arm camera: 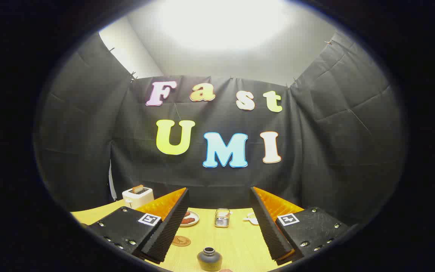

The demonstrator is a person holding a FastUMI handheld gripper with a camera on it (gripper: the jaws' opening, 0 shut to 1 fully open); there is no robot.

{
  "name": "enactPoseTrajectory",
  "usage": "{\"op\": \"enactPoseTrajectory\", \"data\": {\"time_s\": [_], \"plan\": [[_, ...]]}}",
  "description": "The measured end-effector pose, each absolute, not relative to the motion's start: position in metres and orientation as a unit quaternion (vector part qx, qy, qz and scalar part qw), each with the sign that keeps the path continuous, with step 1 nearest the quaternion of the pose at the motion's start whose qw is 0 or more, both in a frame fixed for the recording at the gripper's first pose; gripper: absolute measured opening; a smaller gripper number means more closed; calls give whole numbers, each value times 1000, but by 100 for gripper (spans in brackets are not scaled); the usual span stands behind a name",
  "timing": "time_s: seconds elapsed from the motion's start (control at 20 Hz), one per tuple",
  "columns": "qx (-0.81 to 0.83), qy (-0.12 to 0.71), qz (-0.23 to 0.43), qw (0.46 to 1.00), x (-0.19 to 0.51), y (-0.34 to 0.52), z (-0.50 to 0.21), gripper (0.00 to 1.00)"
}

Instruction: Take the bottle from table, then pour the juice into the cup, finally place the bottle on the coaster

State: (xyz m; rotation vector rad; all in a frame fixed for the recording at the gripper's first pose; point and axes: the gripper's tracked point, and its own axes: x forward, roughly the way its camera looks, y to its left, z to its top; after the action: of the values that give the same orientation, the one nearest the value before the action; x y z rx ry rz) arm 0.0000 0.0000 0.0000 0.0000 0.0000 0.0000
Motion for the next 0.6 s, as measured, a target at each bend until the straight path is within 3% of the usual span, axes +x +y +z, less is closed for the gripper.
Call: {"op": "enactPoseTrajectory", "data": {"time_s": [0.6], "plan": [[5,3,8,1000,1,0,-5,97]]}}
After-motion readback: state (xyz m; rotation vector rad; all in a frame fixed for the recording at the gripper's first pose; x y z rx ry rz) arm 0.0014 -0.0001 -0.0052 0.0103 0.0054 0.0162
